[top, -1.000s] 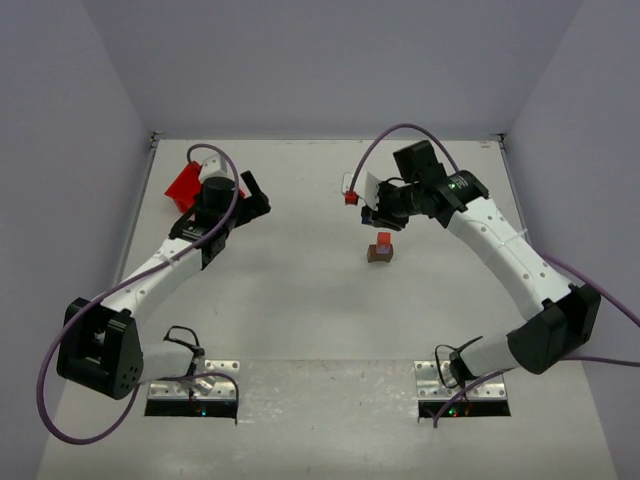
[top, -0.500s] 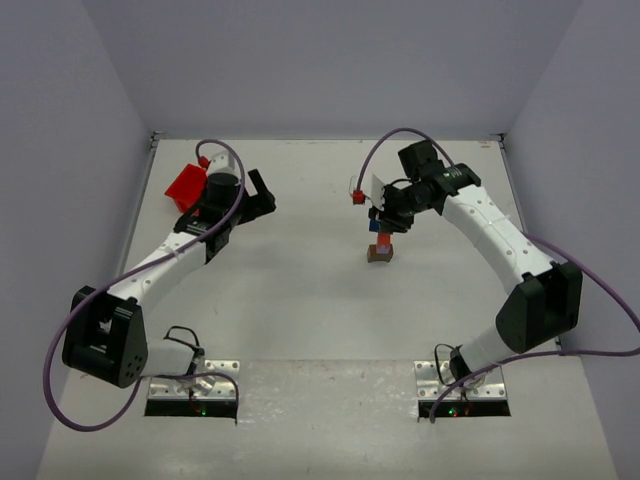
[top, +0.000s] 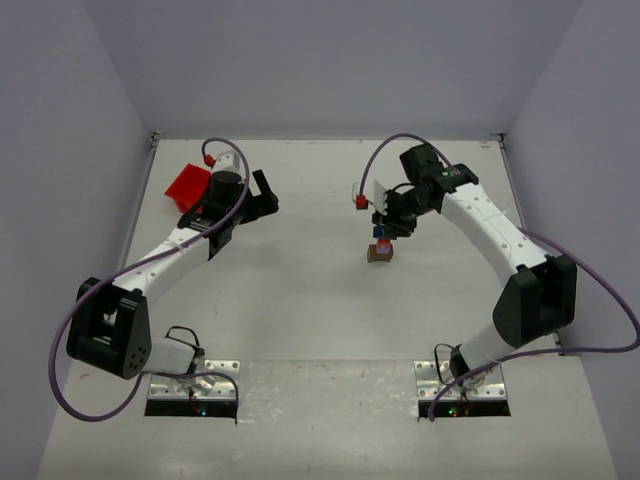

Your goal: Build the wood block tower

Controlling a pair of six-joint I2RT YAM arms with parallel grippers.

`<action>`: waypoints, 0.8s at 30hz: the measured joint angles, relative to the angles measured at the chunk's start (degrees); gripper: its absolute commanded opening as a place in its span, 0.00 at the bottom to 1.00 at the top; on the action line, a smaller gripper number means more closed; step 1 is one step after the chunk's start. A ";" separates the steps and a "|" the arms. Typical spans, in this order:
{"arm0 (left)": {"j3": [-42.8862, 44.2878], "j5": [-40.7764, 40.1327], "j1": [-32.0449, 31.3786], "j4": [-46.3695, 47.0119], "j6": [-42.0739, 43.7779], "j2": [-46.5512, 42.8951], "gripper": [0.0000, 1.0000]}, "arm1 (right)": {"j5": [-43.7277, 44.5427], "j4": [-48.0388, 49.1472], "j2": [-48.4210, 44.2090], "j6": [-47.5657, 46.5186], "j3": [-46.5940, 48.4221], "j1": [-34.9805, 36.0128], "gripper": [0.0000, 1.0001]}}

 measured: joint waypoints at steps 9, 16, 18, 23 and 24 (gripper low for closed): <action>0.51 0.27 0.02 -0.02 0.40 0.50 1.00 | -0.93 -1.22 3.29 -1.89 0.25 -1.27 0.07; 1.09 0.51 0.00 0.05 0.72 0.89 1.00 | -1.82 -1.48 3.94 -1.99 1.07 -1.27 0.07; 1.09 0.57 0.00 0.06 0.90 1.05 1.00 | -2.24 -1.48 3.94 -1.97 1.33 -1.27 0.08; 1.11 0.65 0.00 0.02 1.24 1.22 1.00 | -2.51 -1.56 4.13 -1.91 1.64 -1.27 0.09; 1.11 0.65 0.00 0.02 1.26 1.22 1.00 | -2.51 -1.62 4.14 -1.92 1.64 -1.27 0.09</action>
